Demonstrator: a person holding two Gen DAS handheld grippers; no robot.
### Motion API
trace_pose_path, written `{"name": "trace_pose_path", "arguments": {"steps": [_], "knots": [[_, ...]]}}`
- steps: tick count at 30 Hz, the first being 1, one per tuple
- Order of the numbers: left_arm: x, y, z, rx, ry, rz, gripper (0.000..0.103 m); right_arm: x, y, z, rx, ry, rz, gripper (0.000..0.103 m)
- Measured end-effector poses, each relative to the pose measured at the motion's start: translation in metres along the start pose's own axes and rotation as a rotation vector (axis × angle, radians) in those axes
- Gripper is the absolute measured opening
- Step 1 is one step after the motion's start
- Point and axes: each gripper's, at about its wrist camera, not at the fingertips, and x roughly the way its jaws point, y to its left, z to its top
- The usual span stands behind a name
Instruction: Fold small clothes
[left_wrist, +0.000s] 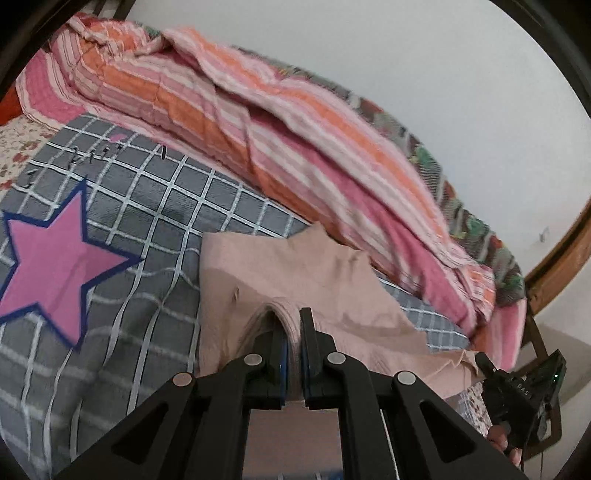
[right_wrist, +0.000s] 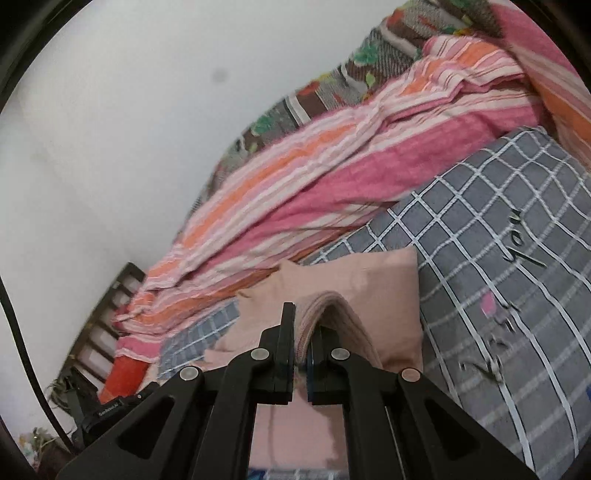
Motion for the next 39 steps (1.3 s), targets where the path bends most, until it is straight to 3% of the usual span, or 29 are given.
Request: {"name": "trace_pose_path", "arguments": {"steps": [7,11,12,13,15,21,25,27,29,31,33,36,39], "knots": [[0.058,0.023,0.034,-0.047,0.048,0.019,0.006,0.07,-0.008,0.022,-0.052,0.072,-0.037,0.004],[0.081,0.025,0.048,-0.035,0.081,-0.02,0.008,0.103,-0.01,0.032,-0.072,0.093,-0.072,0.005],[0.086,0.023,0.051,-0.02,0.088,-0.016,0.015,0.112,-0.011,0.035,-0.088,0.102,-0.087,0.008],[0.086,0.021,0.052,-0.008,0.084,-0.002,0.029,0.118,-0.011,0.036,-0.106,0.109,-0.099,0.012],[0.082,0.017,0.052,0.032,0.051,0.022,0.041,0.127,-0.01,0.036,-0.148,0.121,-0.152,0.02],[0.061,0.014,0.035,0.099,0.078,0.069,0.041,0.103,-0.008,0.015,-0.248,0.136,-0.196,0.029],[0.037,0.009,0.004,0.198,0.102,0.126,0.041,0.075,-0.013,-0.01,-0.289,0.19,-0.213,0.029],[0.025,0.011,-0.012,0.205,0.116,0.124,0.041,0.059,-0.016,-0.025,-0.316,0.215,-0.22,0.035],[0.014,0.019,-0.03,0.18,0.134,0.112,0.042,0.045,-0.019,-0.037,-0.336,0.232,-0.229,0.045],[0.003,0.031,-0.049,0.132,0.161,0.097,0.042,0.034,-0.022,-0.046,-0.342,0.247,-0.235,0.047],[-0.002,0.037,-0.064,0.107,0.181,0.078,0.042,0.022,-0.027,-0.058,-0.331,0.274,-0.221,0.047],[-0.007,0.047,-0.082,0.048,0.197,0.01,0.054,0.014,-0.035,-0.069,-0.299,0.306,-0.194,0.048],[-0.003,0.047,-0.086,0.012,0.186,-0.027,0.055,0.017,-0.044,-0.075,-0.239,0.329,-0.169,0.048]]}}
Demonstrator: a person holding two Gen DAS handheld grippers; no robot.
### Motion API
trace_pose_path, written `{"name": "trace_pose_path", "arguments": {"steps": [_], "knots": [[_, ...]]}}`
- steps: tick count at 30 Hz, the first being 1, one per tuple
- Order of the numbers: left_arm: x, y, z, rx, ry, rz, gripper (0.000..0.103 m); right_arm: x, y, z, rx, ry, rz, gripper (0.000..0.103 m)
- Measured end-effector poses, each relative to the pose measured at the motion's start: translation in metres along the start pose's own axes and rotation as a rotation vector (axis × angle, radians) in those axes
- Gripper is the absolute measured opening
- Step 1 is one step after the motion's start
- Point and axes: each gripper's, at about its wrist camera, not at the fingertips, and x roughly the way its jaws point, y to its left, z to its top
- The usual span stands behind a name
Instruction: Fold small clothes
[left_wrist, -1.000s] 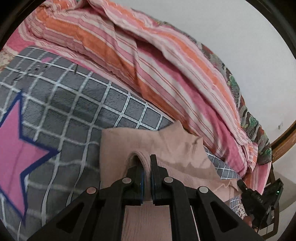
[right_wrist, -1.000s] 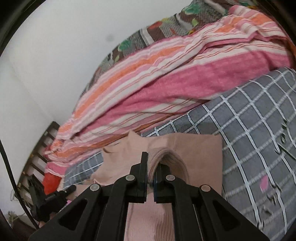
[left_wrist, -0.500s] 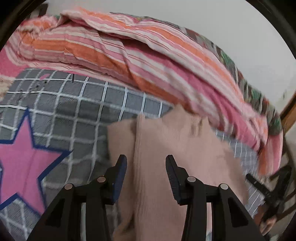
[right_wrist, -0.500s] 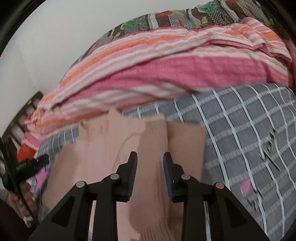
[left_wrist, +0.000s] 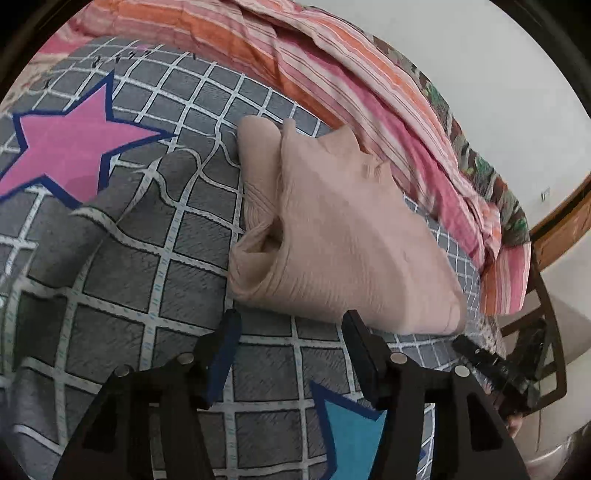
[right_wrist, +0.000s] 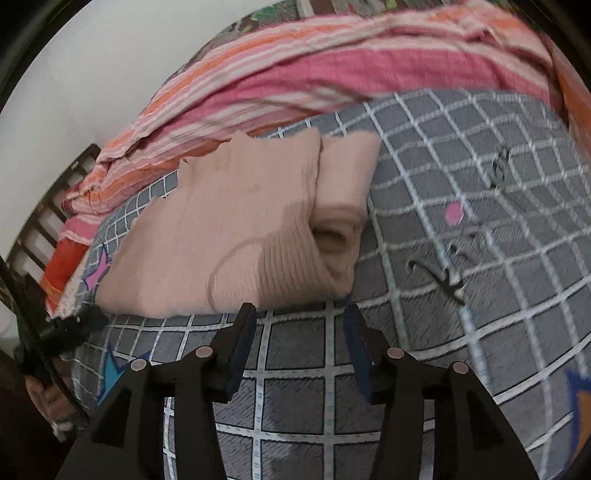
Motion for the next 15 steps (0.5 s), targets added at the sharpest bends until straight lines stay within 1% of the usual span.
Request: {"name": "trace_pose_path", "arguments": {"steps": [2,4,7,9,11,12,13,14,15], "knots": [[0.006,0.001,0.004,-0.02,-0.004,-0.025,0.055,0.007,-0.003,0.001,0.043,0.014,0.025,0.049],[0.011,0.001,0.007,-0.029,-0.011,-0.03,0.055,0.011,-0.003,0.003,0.08,0.007,0.055,0.05],[0.02,0.003,0.018,-0.049,-0.027,-0.024,0.052,0.02,-0.005,0.013,0.145,0.001,0.104,0.051],[0.025,0.003,0.025,-0.059,-0.031,-0.01,0.05,0.03,-0.006,0.02,0.175,0.001,0.103,0.051],[0.029,0.004,0.032,-0.067,-0.037,0.021,0.041,0.037,-0.007,0.027,0.207,-0.008,0.111,0.05],[0.031,0.005,0.034,-0.072,-0.035,0.035,0.03,0.039,-0.007,0.03,0.214,-0.012,0.111,0.05],[0.033,0.006,0.038,-0.083,-0.027,0.043,0.022,0.042,-0.007,0.034,0.223,-0.012,0.1,0.041],[0.033,0.007,0.04,-0.096,-0.023,0.025,0.017,0.044,-0.007,0.037,0.232,-0.013,0.091,0.02],[0.031,0.007,0.042,-0.102,-0.026,0.013,0.013,0.047,-0.006,0.039,0.236,-0.012,0.091,0.01]]}}
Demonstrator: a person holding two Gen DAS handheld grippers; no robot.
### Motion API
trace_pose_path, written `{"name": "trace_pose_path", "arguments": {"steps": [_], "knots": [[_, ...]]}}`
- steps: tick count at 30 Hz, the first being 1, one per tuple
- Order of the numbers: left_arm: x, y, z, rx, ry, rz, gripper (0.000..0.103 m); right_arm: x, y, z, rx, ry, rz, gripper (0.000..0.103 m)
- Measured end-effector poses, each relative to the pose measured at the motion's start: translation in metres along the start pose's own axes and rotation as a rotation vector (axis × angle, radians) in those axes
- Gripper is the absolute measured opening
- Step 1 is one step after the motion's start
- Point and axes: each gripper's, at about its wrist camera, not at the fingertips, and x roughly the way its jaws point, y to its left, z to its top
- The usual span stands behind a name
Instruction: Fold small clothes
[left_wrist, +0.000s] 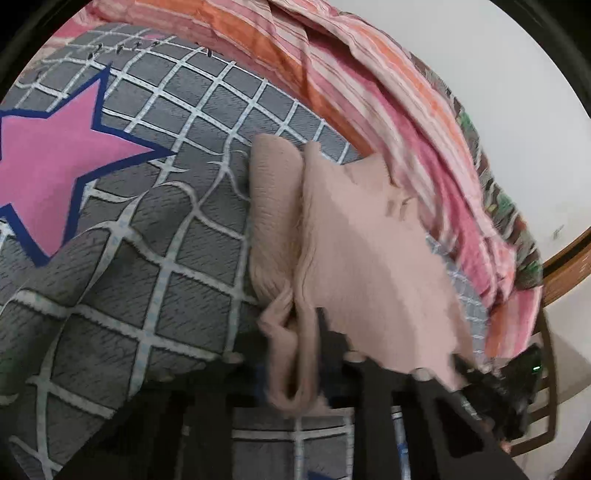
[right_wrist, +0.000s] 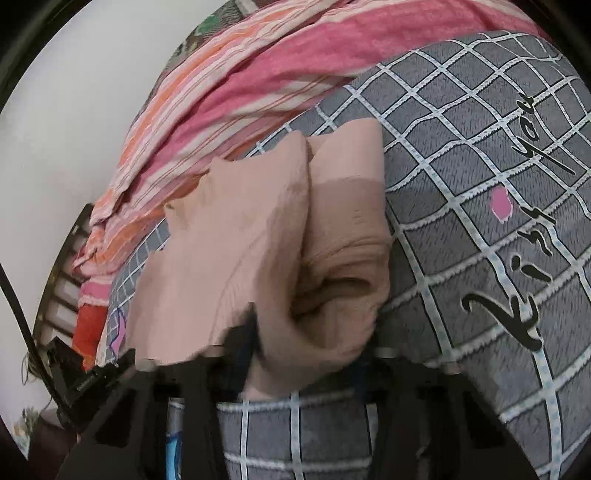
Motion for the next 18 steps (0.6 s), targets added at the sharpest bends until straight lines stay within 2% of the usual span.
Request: {"name": "trace_pose_path", "arguments": {"steps": [3,9,14,18], "knots": [[-0.025,-0.009,0.003,0.027,-0.065,-0.027,0.012,-0.007,0.007,0.002,-0.023,-0.032,-0.001,0.009],[-0.069,-0.023,-0.009,0.075,-0.071,-0.038,0.011,-0.058,0.031,-0.01,-0.088,-0.077,0.056,0.008],[-0.096,-0.015,-0.047,0.096,-0.044,-0.044,0.011,-0.09,0.03,-0.032,-0.098,-0.066,0.062,0.008],[-0.1,-0.006,-0.081,0.123,-0.017,-0.017,0.012,-0.11,0.019,-0.064,-0.107,-0.041,0.04,0.008]]}}
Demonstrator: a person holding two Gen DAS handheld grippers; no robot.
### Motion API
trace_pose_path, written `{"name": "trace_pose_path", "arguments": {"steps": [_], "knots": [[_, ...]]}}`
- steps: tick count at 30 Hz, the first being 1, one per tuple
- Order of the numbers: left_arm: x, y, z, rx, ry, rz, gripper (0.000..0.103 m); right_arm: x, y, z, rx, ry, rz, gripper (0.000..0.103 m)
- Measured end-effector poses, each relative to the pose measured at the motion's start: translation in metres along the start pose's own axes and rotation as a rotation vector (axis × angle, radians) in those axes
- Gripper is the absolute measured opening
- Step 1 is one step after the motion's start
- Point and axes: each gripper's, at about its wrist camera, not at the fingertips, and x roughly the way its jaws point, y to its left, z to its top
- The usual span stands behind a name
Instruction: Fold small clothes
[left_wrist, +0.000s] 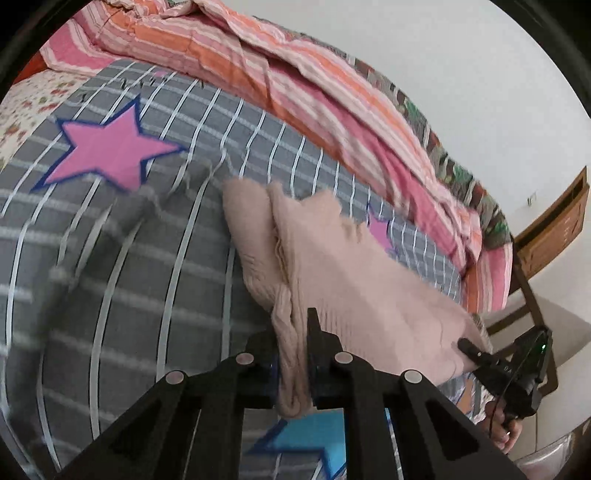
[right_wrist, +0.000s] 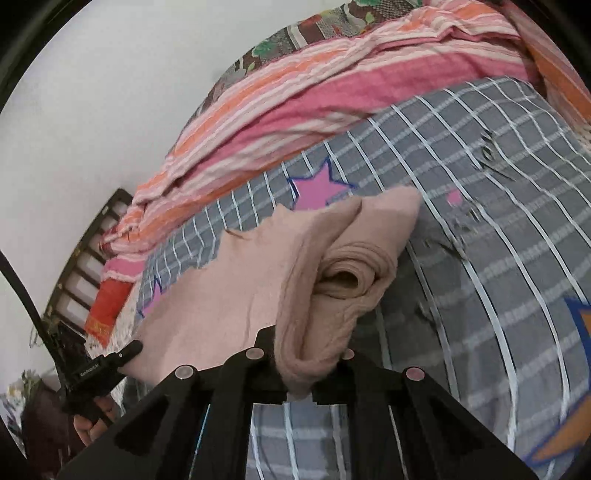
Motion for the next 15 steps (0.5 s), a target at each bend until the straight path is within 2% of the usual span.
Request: {"name": "trace_pose_path", "arguments": {"steps": [4,5,8,9,11,15], "knots": [[0.009,0.006,-0.006,0.028,0.028,0.05,0.019,0.003,-0.011,-0.022,-0.009,0.045,-0.057,0.012],[0.009,0.008,-0.004,0.037,0.031,0.068,0.021,0.009,-0.014,-0.026,-0.009,0.065,-0.086,0.019],[0.003,0.008,0.006,0.085,-0.009,0.124,0.033,0.01,-0.016,-0.029,-0.056,0.091,-0.127,0.032],[0.002,0.008,0.01,0.096,-0.019,0.134,0.038,0.005,-0.015,-0.028,-0.091,0.071,-0.15,0.034],[0.005,0.006,0.022,0.115,-0.026,0.141,0.039,-0.003,-0.011,-0.023,-0.14,0.029,-0.176,0.041],[0.025,0.004,0.048,0.087,-0.005,0.133,0.039,-0.004,0.001,0.0,-0.212,-0.039,-0.228,0.042]]}}
